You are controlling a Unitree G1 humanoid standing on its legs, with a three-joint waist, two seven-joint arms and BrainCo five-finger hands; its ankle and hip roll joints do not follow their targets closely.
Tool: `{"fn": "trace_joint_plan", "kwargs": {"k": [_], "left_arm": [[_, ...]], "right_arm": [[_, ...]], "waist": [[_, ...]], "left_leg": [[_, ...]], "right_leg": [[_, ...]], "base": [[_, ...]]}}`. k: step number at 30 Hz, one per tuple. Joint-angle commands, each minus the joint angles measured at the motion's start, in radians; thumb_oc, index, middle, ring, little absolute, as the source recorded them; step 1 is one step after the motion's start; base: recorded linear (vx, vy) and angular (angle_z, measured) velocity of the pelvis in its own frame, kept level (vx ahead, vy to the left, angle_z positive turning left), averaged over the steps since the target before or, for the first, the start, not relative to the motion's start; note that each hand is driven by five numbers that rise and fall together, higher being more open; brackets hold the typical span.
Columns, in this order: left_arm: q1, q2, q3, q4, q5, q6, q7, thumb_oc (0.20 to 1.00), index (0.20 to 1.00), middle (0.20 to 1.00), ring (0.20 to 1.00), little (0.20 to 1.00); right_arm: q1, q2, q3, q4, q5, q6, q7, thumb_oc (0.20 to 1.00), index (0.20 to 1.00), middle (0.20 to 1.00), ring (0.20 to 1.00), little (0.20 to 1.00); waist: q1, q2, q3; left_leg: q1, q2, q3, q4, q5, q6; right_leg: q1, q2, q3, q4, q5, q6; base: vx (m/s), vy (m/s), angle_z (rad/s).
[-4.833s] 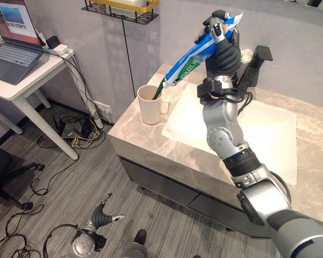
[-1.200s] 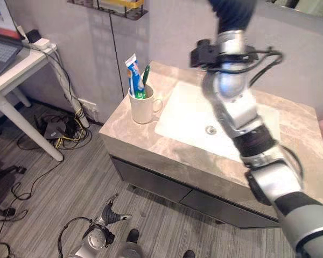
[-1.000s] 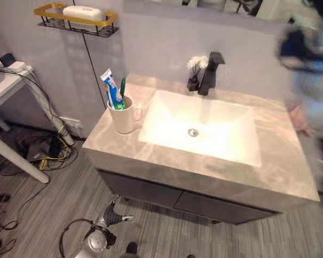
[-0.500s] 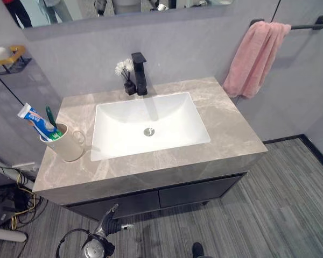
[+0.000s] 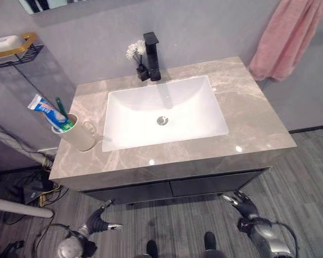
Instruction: Put brush and paste in cup on sink, flatten towel.
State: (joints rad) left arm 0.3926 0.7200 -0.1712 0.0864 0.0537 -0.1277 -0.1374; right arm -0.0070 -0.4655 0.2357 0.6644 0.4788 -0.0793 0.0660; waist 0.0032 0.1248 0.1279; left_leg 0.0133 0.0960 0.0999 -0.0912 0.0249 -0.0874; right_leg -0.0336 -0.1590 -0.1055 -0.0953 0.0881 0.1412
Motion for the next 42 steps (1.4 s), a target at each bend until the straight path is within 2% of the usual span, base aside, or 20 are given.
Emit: {"fn": "trace_joint_plan", "kwargs": {"k": [1, 2, 3, 4, 5, 6, 7, 9, 10, 11, 12, 13, 18, 21, 24, 25, 32, 42], "left_arm": [[0.015, 0.141, 0.112, -0.097, -0.169, -0.033, -0.084, 1.000, 1.000, 1.000, 1.000, 1.000], [0.022, 0.145, 0.119, -0.104, -0.173, -0.030, -0.087, 1.000, 1.000, 1.000, 1.000, 1.000], [0.059, 0.219, 0.189, -0.212, -0.296, -0.030, -0.132, 1.000, 1.000, 1.000, 1.000, 1.000], [0.087, 0.256, 0.226, -0.256, -0.358, -0.027, -0.145, 1.000, 1.000, 1.000, 1.000, 1.000], [0.090, 0.256, 0.229, -0.257, -0.358, -0.026, -0.146, 1.000, 1.000, 1.000, 1.000, 1.000], [0.139, 0.303, 0.306, -0.331, -0.522, -0.023, -0.185, 1.000, 1.000, 1.000, 1.000, 1.000], [0.144, 0.304, 0.311, -0.333, -0.523, -0.022, -0.185, 1.000, 1.000, 1.000, 1.000, 1.000], [0.184, 0.338, 0.374, -0.390, -0.671, -0.029, -0.202, 1.000, 1.000, 1.000, 1.000, 1.000], [0.191, 0.340, 0.395, -0.395, -0.693, -0.035, -0.193, 0.934, 0.934, 0.934, 0.934, 0.934], [0.195, 0.340, 0.398, -0.397, -0.693, -0.035, -0.193, 0.674, 0.674, 0.674, 0.674, 0.674], [0.191, 0.327, 0.442, -0.408, -0.737, -0.048, -0.155, 0.451, 0.451, 0.451, 0.451, 0.451], [0.180, 0.313, 0.443, -0.393, -0.750, -0.052, -0.129, 0.200, 0.200, 0.200, 0.200, 0.200], [0.123, 0.245, 0.441, -0.349, -0.742, -0.073, -0.039, 0.200, 0.200, 0.200, 0.200, 0.200], [0.091, 0.152, 0.438, -0.325, -0.704, -0.077, 0.026, 0.200, 0.200, 0.200, 0.200, 0.200], [0.077, 0.124, 0.433, -0.316, -0.712, -0.077, 0.042, 0.200, 0.200, 0.200, 0.200, 0.200], [0.044, 0.087, 0.432, -0.297, -0.711, -0.078, 0.063, 0.200, 0.200, 0.200, 0.200, 0.200], [-0.058, 0.033, 0.408, -0.219, -0.703, -0.081, 0.111, 0.200, 0.200, 0.200, 0.200, 0.200], [-0.148, 0.043, 0.398, -0.169, -0.706, -0.093, 0.128, 0.200, 0.200, 0.200, 0.200, 0.200]], "right_arm": [[-0.026, -0.024, -0.026, 0.067, -0.049, 0.006, 0.030, 1.000, 1.000, 1.000, 1.000, 1.000], [-0.027, -0.021, -0.024, 0.068, -0.049, 0.005, 0.031, 1.000, 1.000, 1.000, 1.000, 1.000], [-0.002, -0.022, -0.048, 0.067, -0.038, 0.006, 0.039, 1.000, 1.000, 1.000, 1.000, 1.000], [0.015, -0.023, -0.056, 0.065, -0.042, 0.001, 0.040, 1.000, 1.000, 1.000, 1.000, 1.000], [0.015, -0.023, -0.055, 0.065, -0.042, 0.001, 0.040, 1.000, 1.000, 1.000, 1.000, 1.000], [0.062, -0.036, -0.071, 0.034, -0.044, -0.006, 0.049, 1.000, 1.000, 1.000, 1.000, 1.000], [0.063, -0.035, -0.070, 0.033, -0.044, -0.005, 0.049, 1.000, 1.000, 1.000, 1.000, 1.000], [0.129, -0.041, -0.091, 0.010, -0.028, -0.025, 0.059, 1.000, 1.000, 1.000, 1.000, 1.000], [0.145, -0.042, -0.092, -0.003, -0.028, -0.032, 0.061, 1.000, 1.000, 1.000, 1.000, 1.000], [0.146, -0.041, -0.091, -0.004, -0.028, -0.032, 0.060, 1.000, 1.000, 1.000, 1.000, 1.000], [0.175, -0.034, -0.100, -0.021, -0.023, -0.042, 0.057, 1.000, 1.000, 1.000, 1.000, 1.000], [0.176, -0.030, -0.101, -0.014, -0.018, -0.045, 0.051, 1.000, 1.000, 1.000, 1.000, 1.000], [0.168, -0.009, -0.104, 0.003, -0.023, -0.049, 0.025, 1.000, 1.000, 1.000, 1.000, 1.000], [0.174, 0.009, -0.115, -0.012, -0.024, -0.047, 0.007, 1.000, 1.000, 1.000, 1.000, 1.000], [0.180, 0.015, -0.120, -0.019, -0.026, -0.046, 0.001, 1.000, 1.000, 1.000, 1.000, 1.000], [0.192, 0.023, -0.133, -0.032, -0.029, -0.041, -0.010, 1.000, 1.000, 1.000, 1.000, 1.000], [0.193, 0.034, -0.149, -0.043, -0.047, -0.032, -0.032, 1.000, 1.000, 1.000, 1.000, 1.000], [0.163, 0.039, -0.144, -0.045, -0.064, -0.030, -0.052, 1.000, 1.000, 1.000, 1.000, 1.000]], "waist": [[0.010, -0.046, -0.026], [0.007, -0.048, -0.027], [0.015, -0.037, -0.022], [0.016, -0.036, -0.022], [0.015, -0.037, -0.022], [0.023, -0.029, -0.021], [0.020, -0.031, -0.022], [0.029, -0.028, -0.020], [0.033, -0.029, -0.021], [0.031, -0.029, -0.021], [0.038, -0.031, -0.021], [0.040, -0.032, -0.021], [0.047, -0.038, -0.019], [0.041, -0.050, -0.016], [0.037, -0.053, -0.015], [0.028, -0.059, -0.012], [0.003, -0.067, 0.006], [-0.020, -0.076, 0.029]], "left_leg": [[-0.054, 0.014, -0.024, 0.004, 0.033, -0.031], [-0.055, 0.014, -0.026, 0.004, 0.034, -0.032], [-0.063, 0.015, -0.035, 0.004, 0.042, -0.037], [-0.069, 0.015, -0.044, 0.004, 0.047, -0.040], [-0.070, 0.015, -0.045, 0.004, 0.047, -0.040], [-0.080, 0.017, -0.059, 0.004, 0.057, -0.046], [-0.080, 0.017, -0.061, 0.004, 0.058, -0.046], [-0.093, 0.018, -0.084, 0.004, 0.069, -0.051], [-0.097, 0.019, -0.089, 0.004, 0.072, -0.053], [-0.098, 0.019, -0.091, 0.004, 0.072, -0.053], [-0.101, 0.020, -0.101, 0.004, 0.076, -0.055], [-0.102, 0.020, -0.105, 0.004, 0.079, -0.055], [-0.104, 0.022, -0.111, 0.004, 0.079, -0.056], [-0.100, 0.023, -0.102, 0.004, 0.073, -0.053], [-0.099, 0.023, -0.098, 0.004, 0.071, -0.052], [-0.100, 0.024, -0.092, 0.004, 0.067, -0.050], [-0.128, 0.024, -0.075, 0.004, 0.067, -0.049], [-0.187, 0.030, -0.037, 0.004, 0.073, -0.051]], "right_leg": [[0.020, -0.064, -0.016, 0.008, -0.006, 0.036], [0.020, -0.064, -0.018, 0.008, -0.006, 0.036], [0.021, -0.064, -0.031, 0.008, -0.006, 0.036], [0.021, -0.063, -0.041, 0.008, -0.006, 0.036], [0.021, -0.063, -0.041, 0.008, -0.006, 0.036], [0.022, -0.061, -0.054, 0.008, -0.007, 0.035], [0.022, -0.061, -0.055, 0.008, -0.008, 0.035], [0.030, -0.057, -0.081, 0.008, -0.011, 0.033], [0.033, -0.055, -0.089, 0.008, -0.013, 0.033], [0.033, -0.055, -0.091, 0.008, -0.014, 0.033], [0.037, -0.054, -0.102, 0.008, -0.016, 0.033], [0.037, -0.053, -0.105, 0.008, -0.016, 0.032], [0.040, -0.052, -0.114, 0.008, -0.021, 0.029], [0.038, -0.049, -0.101, 0.008, -0.023, 0.028], [0.036, -0.050, -0.098, 0.008, -0.022, 0.028], [0.025, -0.051, -0.090, 0.008, -0.020, 0.029], [-0.022, -0.051, -0.072, 0.008, -0.007, 0.032], [-0.120, -0.048, -0.022, 0.008, 0.019, 0.038]], "base": [[-0.01, -0.035, 0.20], [-0.02, -0.044, 0.25], [-0.02, -0.053, 0.38], [-0.02, -0.053, 0.41], [-0.02, -0.061, 0.45], [-0.01, -0.039, 0.25], [0.00, -0.065, 0.21], [-0.01, -0.081, 0.19], [-0.01, -0.067, 0.34], [-0.01, -0.057, 0.32], [-0.01, -0.042, 0.25], [-0.01, -0.054, 0.15], [0.00, -0.017, 0.09], [0.01, 0.003, 0.04], [0.00, 0.000, 0.00], [0.00, 0.000, 0.00], [-0.01, 0.009, -0.09], [0.00, 0.012, -0.14]]}}
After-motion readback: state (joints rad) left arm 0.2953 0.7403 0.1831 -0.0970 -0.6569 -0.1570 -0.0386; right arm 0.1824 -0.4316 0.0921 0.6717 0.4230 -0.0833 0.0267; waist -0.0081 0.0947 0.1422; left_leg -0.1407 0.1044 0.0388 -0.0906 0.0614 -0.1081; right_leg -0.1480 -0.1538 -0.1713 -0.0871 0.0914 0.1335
